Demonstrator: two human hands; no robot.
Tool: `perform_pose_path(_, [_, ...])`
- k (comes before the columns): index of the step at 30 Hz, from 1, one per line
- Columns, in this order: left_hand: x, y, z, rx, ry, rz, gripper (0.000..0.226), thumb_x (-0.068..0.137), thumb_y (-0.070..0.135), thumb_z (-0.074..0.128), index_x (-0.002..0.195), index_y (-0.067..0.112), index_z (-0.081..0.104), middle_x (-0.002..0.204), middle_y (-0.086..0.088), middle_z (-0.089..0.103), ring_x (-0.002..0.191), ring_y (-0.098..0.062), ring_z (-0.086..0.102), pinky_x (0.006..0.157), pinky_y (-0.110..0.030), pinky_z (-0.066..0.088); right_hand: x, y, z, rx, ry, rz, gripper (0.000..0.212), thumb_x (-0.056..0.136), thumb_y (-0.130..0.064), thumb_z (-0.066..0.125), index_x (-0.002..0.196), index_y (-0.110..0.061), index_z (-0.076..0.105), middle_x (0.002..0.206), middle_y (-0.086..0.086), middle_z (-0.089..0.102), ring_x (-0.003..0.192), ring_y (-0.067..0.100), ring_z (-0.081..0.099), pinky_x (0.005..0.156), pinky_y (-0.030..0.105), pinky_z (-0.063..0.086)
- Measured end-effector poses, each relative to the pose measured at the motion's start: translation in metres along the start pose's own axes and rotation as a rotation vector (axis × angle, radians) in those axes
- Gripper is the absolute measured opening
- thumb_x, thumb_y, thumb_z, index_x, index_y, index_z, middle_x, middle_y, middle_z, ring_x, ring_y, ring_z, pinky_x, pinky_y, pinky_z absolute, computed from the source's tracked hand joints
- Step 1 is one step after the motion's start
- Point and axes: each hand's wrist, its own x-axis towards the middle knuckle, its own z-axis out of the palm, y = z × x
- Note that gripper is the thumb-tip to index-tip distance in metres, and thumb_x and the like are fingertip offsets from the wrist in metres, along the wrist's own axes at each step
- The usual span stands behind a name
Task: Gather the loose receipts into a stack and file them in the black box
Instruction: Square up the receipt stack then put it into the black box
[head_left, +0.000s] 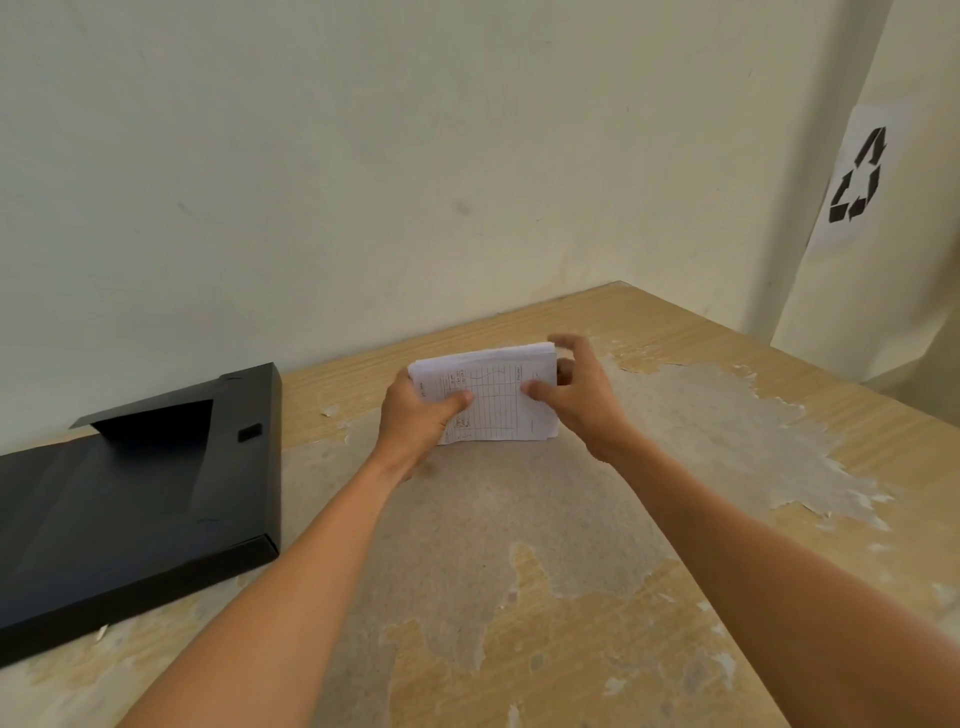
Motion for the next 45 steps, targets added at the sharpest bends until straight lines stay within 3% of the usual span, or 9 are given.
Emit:
perform_pose_path(3, [0.002, 0.004, 0.004, -0.056, -0.024, 0.001, 0.029, 0.079, 0.001, 0.071, 0.104, 0.012, 0.060, 0.099, -0.002, 0.068, 0.099, -0.023, 0.067, 0.077, -0.028, 0.054, -0.002, 0.004, 0.007, 0.186, -0.049, 0.084, 0.035, 0.083, 0.001, 0.064, 0.115, -0.007, 0.052, 0.110, 0.013, 0.061, 0.103, 0.029, 0.061, 0.077, 0.036, 0.055])
perform_pose_path(7, [0.004, 0.007, 0.003, -0.110, -0.008, 0.042, 0.038, 0.077, 0.001, 0.074, 0.107, 0.013, 0.053, 0.101, -0.001, 0.064, 0.091, -0.013, 0.064, 0.072, -0.023, 0.053, 0.003, 0.000, 0.010, 0.167, -0.033, 0.017, 0.036, 0.085, -0.008, 0.065, 0.115, -0.011, 0.046, 0.111, 0.006, 0.056, 0.093, 0.015, 0.057, 0.068, 0.025, 0.050])
perform_pose_path(14, [-0.003, -0.001, 0.004, -0.152, -0.027, -0.017, 0.045, 0.079, -0.003, 0.070, 0.114, 0.012, 0.046, 0.102, 0.005, 0.060, 0.093, -0.007, 0.060, 0.074, -0.021, 0.051, 0.005, 0.015, 0.003, 0.172, -0.130, 0.086, 0.043, 0.085, -0.010, 0.066, 0.122, -0.007, 0.044, 0.121, 0.012, 0.057, 0.109, 0.027, 0.057, 0.086, 0.040, 0.053])
perform_pose_path(23, [-0.005, -0.013, 0.011, -0.154, -0.014, -0.011, 0.038, 0.083, -0.003, 0.063, 0.112, 0.015, 0.045, 0.108, -0.001, 0.059, 0.097, -0.011, 0.059, 0.074, -0.021, 0.048, 0.001, 0.022, 0.006, 0.114, -0.051, 0.016, 0.039, 0.088, -0.010, 0.063, 0.122, -0.012, 0.045, 0.121, 0.010, 0.056, 0.104, 0.019, 0.057, 0.072, 0.023, 0.051])
perform_pose_path(29, [-0.006, -0.016, 0.013, -0.102, -0.015, 0.034, 0.038, 0.086, 0.000, 0.061, 0.114, 0.018, 0.042, 0.106, 0.008, 0.057, 0.097, -0.002, 0.056, 0.075, -0.015, 0.045, 0.001, 0.025, 0.003, 0.087, -0.100, 0.002, 0.043, 0.087, -0.009, 0.063, 0.128, -0.007, 0.048, 0.124, 0.014, 0.059, 0.113, 0.026, 0.057, 0.091, 0.041, 0.053])
perform_pose_path(37, [-0.007, -0.008, 0.010, -0.062, 0.023, 0.075, 0.039, 0.086, -0.002, 0.061, 0.113, 0.018, 0.041, 0.102, 0.012, 0.054, 0.092, 0.003, 0.054, 0.068, -0.007, 0.046, 0.002, 0.014, 0.000, 0.143, -0.140, 0.010, 0.037, 0.089, -0.008, 0.060, 0.124, -0.009, 0.051, 0.114, 0.004, 0.061, 0.099, 0.014, 0.060, 0.077, 0.026, 0.053])
perform_pose_path(40, [-0.009, -0.010, 0.002, -0.045, -0.028, 0.051, 0.041, 0.084, -0.001, 0.063, 0.115, 0.017, 0.043, 0.105, 0.006, 0.057, 0.095, -0.004, 0.057, 0.073, -0.014, 0.047, 0.002, 0.016, -0.001, 0.105, -0.190, 0.055, 0.043, 0.086, -0.008, 0.064, 0.126, -0.007, 0.050, 0.121, 0.010, 0.060, 0.110, 0.024, 0.060, 0.086, 0.038, 0.055])
perform_pose_path(42, [-0.011, -0.012, 0.000, -0.021, -0.044, 0.045, 0.040, 0.084, 0.000, 0.064, 0.115, 0.016, 0.044, 0.106, 0.005, 0.057, 0.096, -0.007, 0.057, 0.073, -0.016, 0.047, 0.001, 0.017, -0.003, 0.080, -0.166, 0.078, 0.052, 0.081, -0.013, 0.071, 0.126, -0.010, 0.044, 0.123, 0.013, 0.057, 0.114, 0.031, 0.058, 0.089, 0.045, 0.054])
perform_pose_path(45, [-0.011, -0.011, -0.001, -0.014, -0.048, 0.047, 0.039, 0.084, -0.002, 0.062, 0.114, 0.017, 0.044, 0.102, 0.009, 0.057, 0.092, -0.002, 0.056, 0.072, -0.013, 0.045, 0.000, 0.000, -0.001, -0.054, -0.034, -0.145, 0.074, 0.077, -0.021, 0.076, 0.134, -0.037, 0.032, 0.126, 0.003, 0.049, 0.108, 0.018, 0.055, 0.085, 0.028, 0.052])
